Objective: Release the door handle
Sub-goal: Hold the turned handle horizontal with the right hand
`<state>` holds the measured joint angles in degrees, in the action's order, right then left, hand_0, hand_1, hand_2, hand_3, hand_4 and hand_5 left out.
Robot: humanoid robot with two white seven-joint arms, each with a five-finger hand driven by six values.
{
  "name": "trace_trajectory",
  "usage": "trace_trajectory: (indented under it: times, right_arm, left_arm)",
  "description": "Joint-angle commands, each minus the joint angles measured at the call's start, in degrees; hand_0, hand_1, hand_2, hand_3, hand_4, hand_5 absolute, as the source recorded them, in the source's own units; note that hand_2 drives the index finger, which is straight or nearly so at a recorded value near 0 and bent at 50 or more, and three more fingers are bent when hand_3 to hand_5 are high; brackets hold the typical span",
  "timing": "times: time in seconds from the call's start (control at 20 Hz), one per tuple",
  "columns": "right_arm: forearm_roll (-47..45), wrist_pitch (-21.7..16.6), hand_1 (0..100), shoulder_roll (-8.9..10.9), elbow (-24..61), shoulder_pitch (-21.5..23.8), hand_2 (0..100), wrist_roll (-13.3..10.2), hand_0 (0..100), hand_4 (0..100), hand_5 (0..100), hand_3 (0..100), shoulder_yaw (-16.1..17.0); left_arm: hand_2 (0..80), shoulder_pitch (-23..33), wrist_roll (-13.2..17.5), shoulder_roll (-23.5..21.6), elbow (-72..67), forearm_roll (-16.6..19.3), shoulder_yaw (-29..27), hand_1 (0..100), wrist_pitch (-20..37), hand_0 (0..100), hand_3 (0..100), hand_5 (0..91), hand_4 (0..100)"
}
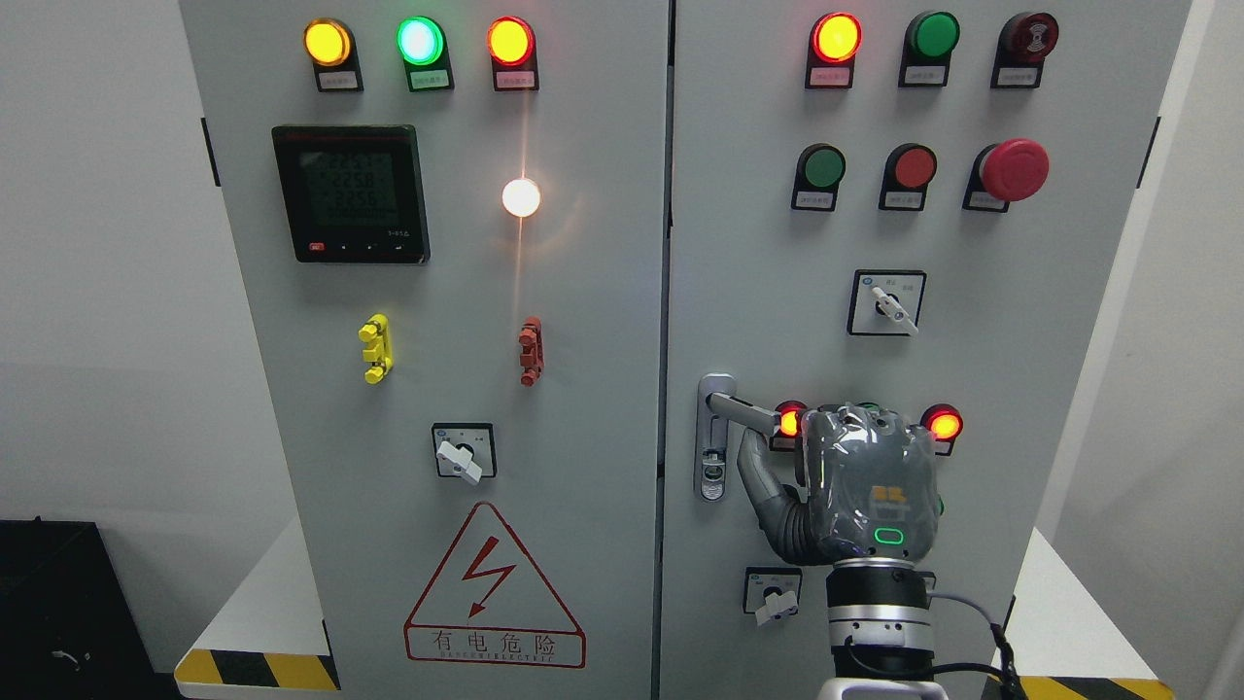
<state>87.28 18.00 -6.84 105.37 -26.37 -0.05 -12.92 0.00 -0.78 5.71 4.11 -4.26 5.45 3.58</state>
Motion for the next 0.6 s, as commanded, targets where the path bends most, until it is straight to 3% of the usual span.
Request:
trace_trajectory:
  times: [0.0,0.55]
  right_arm:
    - [0.0,0.0,28,-0.02,0.2,0.0,97,0.3,55,100,100,100,0.0]
    - [0.0,0.0,27,-0.02,0.2,-0.1,97,0.3,55,100,100,100,0.0]
  left_arm:
    - [0.0,1.0,0.0,0.0,0.0,0.0,0.0,56,0.0,12,0,0.0,0]
    - [0.0,1.0,0.0,0.0,0.0,0.0,0.0,56,0.0,12,0,0.0,0]
